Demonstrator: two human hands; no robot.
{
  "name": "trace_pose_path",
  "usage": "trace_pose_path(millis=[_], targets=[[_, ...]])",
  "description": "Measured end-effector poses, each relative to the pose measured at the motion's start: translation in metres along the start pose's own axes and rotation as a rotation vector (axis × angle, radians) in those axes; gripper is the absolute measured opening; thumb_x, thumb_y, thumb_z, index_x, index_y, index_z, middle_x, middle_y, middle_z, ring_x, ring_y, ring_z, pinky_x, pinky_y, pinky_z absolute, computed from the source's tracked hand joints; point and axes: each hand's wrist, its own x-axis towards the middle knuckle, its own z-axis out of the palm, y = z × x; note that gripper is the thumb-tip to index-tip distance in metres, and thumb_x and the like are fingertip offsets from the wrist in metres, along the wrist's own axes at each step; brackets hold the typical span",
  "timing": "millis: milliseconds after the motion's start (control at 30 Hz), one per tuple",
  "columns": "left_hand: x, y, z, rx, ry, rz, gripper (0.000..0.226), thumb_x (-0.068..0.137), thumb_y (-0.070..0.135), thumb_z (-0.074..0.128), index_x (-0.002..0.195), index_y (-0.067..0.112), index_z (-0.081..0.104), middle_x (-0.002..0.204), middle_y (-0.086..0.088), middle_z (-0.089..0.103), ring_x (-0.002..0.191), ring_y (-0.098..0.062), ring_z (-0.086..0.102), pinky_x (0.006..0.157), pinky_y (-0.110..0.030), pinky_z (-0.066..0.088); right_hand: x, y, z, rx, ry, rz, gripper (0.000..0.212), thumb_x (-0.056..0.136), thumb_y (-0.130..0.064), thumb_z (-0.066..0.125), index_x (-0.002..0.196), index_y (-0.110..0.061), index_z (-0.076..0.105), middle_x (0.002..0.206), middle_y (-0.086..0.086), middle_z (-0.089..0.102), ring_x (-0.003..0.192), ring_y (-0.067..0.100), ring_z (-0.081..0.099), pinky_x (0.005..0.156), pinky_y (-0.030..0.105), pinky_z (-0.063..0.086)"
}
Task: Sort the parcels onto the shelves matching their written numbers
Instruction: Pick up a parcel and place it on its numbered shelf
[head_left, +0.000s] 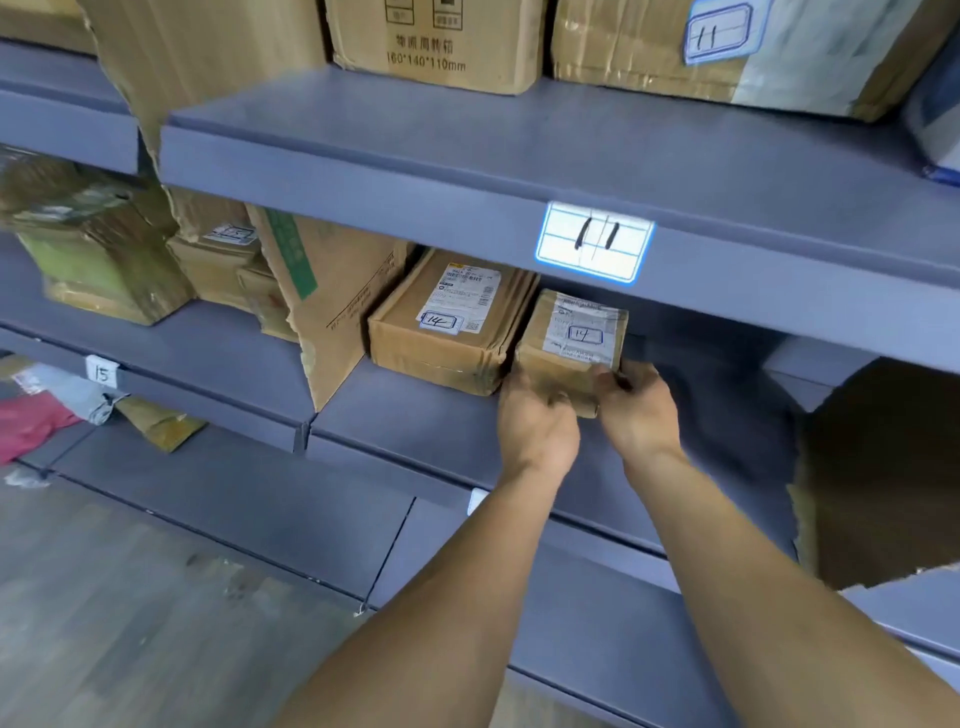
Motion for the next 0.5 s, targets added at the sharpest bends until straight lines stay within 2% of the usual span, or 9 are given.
trace_pose_path(millis=[100, 167, 267, 333, 433, 500], targets=[[0.013, 0.0, 0.008, -0.013, -0.048, -0.029, 0.059, 0.094, 0.005, 0.05, 0.149, 0.024, 0.04, 0.139, 0.004, 0.055, 0.126, -0.019, 0.053, 0.108, -0.028, 0.04, 0.021, -0.001, 0.006, -0.006, -0.001, -0.026, 0.036, 0.096, -0.045, 0.054, 0.121, -0.02, 0.062, 0.108, -0.001, 0.07, 0.099, 0.023, 0.065, 0.087, 0.04, 0.054], [0.022, 0.0, 0.011, -0.01, -0.071, -0.047, 0.059, 0.095, 0.005, 0.047, 0.151, 0.023, 0.039, 0.14, 0.003, 0.055, 0.129, -0.019, 0.051, 0.109, -0.026, 0.038, 0.033, -0.002, 0.01, -0.015, 0.008, -0.056, 0.036, 0.094, -0.045, 0.053, 0.116, -0.019, 0.065, 0.103, 0.0, 0.071, 0.091, 0.022, 0.064, 0.08, 0.038, 0.053], [0.036, 0.0, 0.012, 0.053, -0.112, -0.033, 0.062, 0.095, 0.005, 0.043, 0.154, 0.024, 0.035, 0.147, 0.003, 0.049, 0.135, -0.019, 0.046, 0.113, -0.029, 0.036, 0.049, -0.004, 0.015, -0.044, 0.018, -0.078, 0.033, 0.095, -0.042, 0.053, 0.105, -0.013, 0.066, 0.089, 0.001, 0.066, 0.076, 0.021, 0.055, 0.068, 0.032, 0.043], [0.043, 0.002, 0.011, 0.09, -0.131, -0.005, 0.061, 0.096, 0.006, 0.043, 0.153, 0.024, 0.036, 0.146, 0.005, 0.05, 0.132, -0.017, 0.048, 0.108, -0.023, 0.037, 0.059, -0.006, 0.016, -0.038, 0.011, -0.06, 0.035, 0.095, -0.042, 0.054, 0.109, -0.012, 0.066, 0.093, 0.002, 0.065, 0.077, 0.021, 0.054, 0.069, 0.031, 0.041], [0.051, 0.007, 0.008, 0.116, -0.144, 0.036, 0.052, 0.097, 0.006, 0.044, 0.146, 0.024, 0.046, 0.128, 0.011, 0.057, 0.121, -0.012, 0.053, 0.092, -0.016, 0.035, 0.065, -0.007, 0.018, -0.012, -0.003, -0.037, 0.038, 0.095, -0.042, 0.055, 0.117, -0.013, 0.065, 0.103, 0.005, 0.069, 0.083, 0.022, 0.059, 0.071, 0.033, 0.047], [0.054, 0.009, 0.007, 0.141, -0.146, 0.026, 0.051, 0.096, 0.004, 0.043, 0.144, 0.022, 0.048, 0.123, 0.006, 0.059, 0.12, -0.016, 0.055, 0.089, -0.015, 0.035, 0.065, -0.007, 0.019, 0.023, -0.014, -0.027, 0.035, 0.096, -0.041, 0.056, 0.119, -0.016, 0.066, 0.107, 0.003, 0.07, 0.092, 0.024, 0.064, 0.082, 0.036, 0.054]])
